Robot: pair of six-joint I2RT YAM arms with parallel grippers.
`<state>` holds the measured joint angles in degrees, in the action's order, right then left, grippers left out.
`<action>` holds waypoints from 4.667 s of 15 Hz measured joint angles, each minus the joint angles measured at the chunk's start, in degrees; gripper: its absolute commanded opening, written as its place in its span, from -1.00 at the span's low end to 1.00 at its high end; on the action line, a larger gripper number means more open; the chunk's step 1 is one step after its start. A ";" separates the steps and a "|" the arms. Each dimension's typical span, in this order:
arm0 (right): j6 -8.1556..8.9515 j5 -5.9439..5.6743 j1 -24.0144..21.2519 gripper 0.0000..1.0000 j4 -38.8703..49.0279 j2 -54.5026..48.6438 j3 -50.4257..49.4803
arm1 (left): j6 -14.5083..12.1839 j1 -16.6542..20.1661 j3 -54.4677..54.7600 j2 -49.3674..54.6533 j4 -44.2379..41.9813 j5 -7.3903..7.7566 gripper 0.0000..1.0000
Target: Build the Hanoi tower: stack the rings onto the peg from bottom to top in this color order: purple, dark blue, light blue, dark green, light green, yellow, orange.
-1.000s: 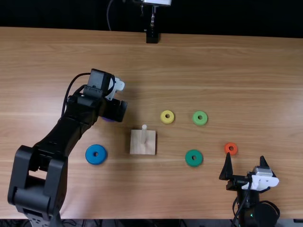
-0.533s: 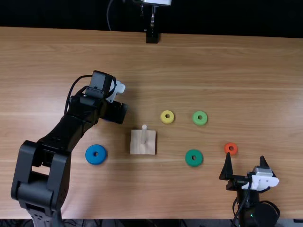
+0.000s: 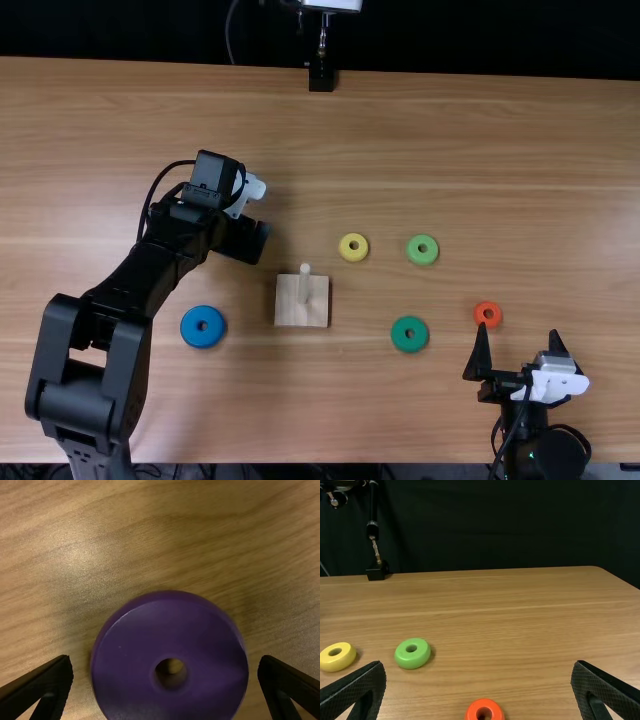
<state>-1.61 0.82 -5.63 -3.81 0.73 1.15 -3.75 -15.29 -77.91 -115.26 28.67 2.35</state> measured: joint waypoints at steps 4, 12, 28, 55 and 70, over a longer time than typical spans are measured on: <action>0.02 0.00 0.00 1.00 -0.02 0.00 0.00 | -0.74 0.02 0.00 -1.38 0.07 -0.22 1.00; 0.02 0.00 0.00 1.00 0.02 0.00 0.00 | -0.94 -0.09 0.00 -1.36 0.11 -0.24 -1.00; 0.00 0.00 0.00 1.00 0.02 0.00 0.00 | 2.14 -6.71 -18.82 15.78 39.95 0.63 -1.00; 0.02 0.00 0.00 1.00 0.02 0.00 0.00 | 10.08 -19.98 -26.38 14.21 43.39 1.05 -1.00; 0.02 0.00 -0.02 1.00 0.02 0.00 0.00 | 10.08 -20.72 -26.38 10.84 43.30 1.16 1.00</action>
<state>-1.58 0.82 -5.65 -3.79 0.73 1.15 6.33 -36.01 -104.29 -104.42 71.96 3.51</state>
